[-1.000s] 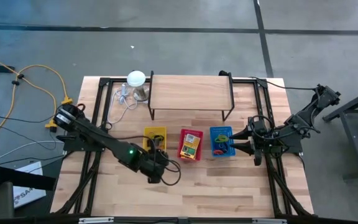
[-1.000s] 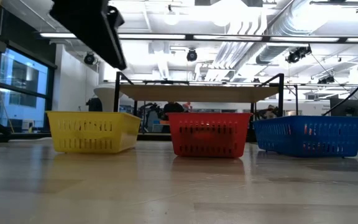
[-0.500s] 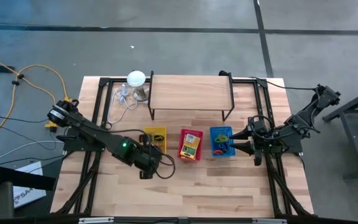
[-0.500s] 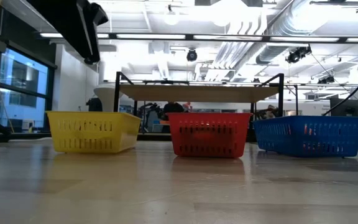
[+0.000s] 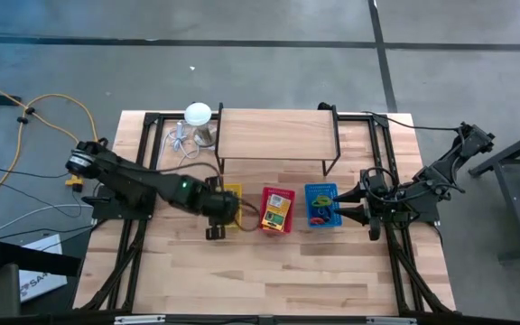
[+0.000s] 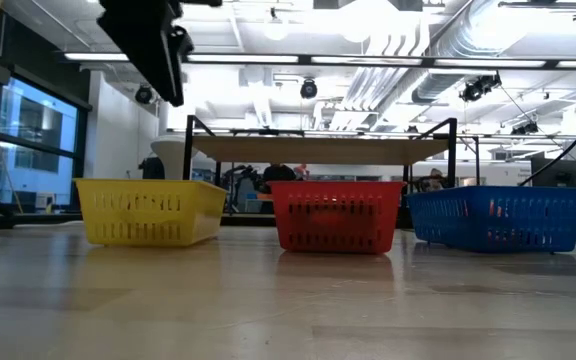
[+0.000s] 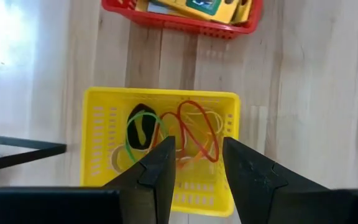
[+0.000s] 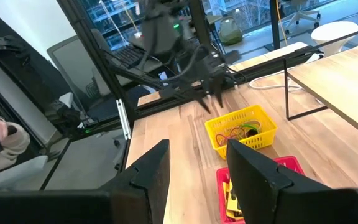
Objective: Pick & Place Office Desk Supplies
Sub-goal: Put the yellow bin with the rubber bands on the shelf
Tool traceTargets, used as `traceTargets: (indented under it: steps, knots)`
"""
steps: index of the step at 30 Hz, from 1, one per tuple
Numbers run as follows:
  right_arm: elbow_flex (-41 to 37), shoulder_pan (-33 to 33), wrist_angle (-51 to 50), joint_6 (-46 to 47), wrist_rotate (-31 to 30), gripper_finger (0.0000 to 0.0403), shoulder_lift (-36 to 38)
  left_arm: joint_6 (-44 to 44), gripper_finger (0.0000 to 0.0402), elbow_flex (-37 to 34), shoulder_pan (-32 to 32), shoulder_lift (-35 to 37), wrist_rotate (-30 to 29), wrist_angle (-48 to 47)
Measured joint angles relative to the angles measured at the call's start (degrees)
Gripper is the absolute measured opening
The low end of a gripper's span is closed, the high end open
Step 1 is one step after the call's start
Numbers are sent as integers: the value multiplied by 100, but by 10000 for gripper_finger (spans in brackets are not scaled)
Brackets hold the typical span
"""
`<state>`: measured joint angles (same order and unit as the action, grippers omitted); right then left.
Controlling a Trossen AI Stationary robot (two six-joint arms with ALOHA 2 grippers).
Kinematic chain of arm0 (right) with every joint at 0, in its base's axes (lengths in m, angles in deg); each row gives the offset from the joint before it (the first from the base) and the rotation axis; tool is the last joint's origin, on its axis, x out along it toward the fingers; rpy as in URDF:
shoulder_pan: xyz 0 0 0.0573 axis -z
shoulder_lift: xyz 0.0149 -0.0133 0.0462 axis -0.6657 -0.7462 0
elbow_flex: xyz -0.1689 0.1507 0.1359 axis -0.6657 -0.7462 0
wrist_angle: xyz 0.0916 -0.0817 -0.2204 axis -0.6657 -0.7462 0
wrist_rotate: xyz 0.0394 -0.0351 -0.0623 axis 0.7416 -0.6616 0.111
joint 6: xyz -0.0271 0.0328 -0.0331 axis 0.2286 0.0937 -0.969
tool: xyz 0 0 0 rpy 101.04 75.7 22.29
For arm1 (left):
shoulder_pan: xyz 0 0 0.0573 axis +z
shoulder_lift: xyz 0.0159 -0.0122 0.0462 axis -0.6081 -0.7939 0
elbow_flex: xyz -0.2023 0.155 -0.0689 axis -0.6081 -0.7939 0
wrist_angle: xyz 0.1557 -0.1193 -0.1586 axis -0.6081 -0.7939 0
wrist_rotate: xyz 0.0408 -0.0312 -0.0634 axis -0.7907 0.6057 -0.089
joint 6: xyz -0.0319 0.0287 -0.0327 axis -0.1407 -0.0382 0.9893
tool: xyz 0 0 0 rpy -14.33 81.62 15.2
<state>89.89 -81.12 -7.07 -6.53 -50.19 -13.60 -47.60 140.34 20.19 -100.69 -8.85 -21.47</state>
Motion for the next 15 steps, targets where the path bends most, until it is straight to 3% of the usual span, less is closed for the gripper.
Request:
traceTargets:
  steps: [6, 15]
  knots:
    - [0, -1, 0, 2, 1, 146, 0, -281, 126, -185, 493, 64, 608, 86]
    - [0, -1, 0, 0, 1, 146, 0, -172, 126, -1276, 459, 175, 899, 1223]
